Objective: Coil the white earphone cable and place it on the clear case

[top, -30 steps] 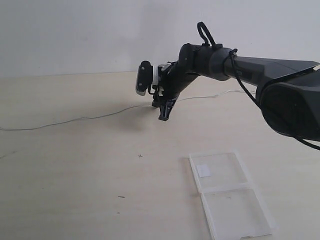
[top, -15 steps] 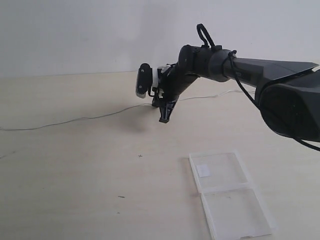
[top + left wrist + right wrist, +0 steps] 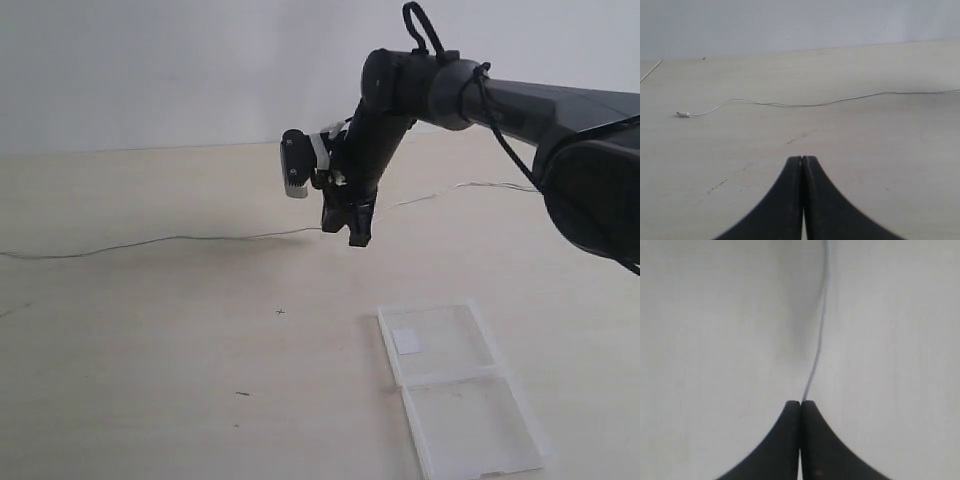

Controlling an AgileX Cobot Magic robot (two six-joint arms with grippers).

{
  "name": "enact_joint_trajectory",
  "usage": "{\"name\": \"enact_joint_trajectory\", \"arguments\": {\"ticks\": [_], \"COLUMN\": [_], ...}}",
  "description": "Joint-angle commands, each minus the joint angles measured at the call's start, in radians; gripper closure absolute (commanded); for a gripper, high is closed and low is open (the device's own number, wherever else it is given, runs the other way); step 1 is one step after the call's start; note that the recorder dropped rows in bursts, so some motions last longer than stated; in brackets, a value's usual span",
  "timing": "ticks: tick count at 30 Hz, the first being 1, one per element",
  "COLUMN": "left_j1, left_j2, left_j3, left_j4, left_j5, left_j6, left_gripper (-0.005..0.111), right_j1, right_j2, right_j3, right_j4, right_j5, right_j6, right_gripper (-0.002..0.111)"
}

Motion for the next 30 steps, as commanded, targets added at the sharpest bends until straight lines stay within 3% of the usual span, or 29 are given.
{"name": "enact_joint_trajectory", "arguments": {"ticks": [1,11,24,30], "left_j1": [-0.005,-0.005,-0.005,-0.005], "left_j2": [-0.005,-0.005,-0.005,-0.005], "left_j3": [0.0,0.0,0.0,0.0], "left_j4": [-0.003,-0.003,-0.003,-0.003], "left_j5": [-0.008,-0.008,-0.008,-0.008], "left_j6": [0.004,0.004,0.004,0.004], "left_gripper": [0.107,0.107,0.107,0.107], "right_j1": [0.0,0.0,-0.048,-0.135], "right_j2": [-0.05,-0.06,-0.226,-0.333], "right_j3": [0.005,0.009,0.009,0.009], "right_j4": [-0.046,-0.045,0.239,0.43], "right_j5": [0.109,0.1,0.109,0.14], "right_j6": [-0.007,0.009,0.487,0.515], "right_gripper": [0.108,0.108,0.108,0.108]}}
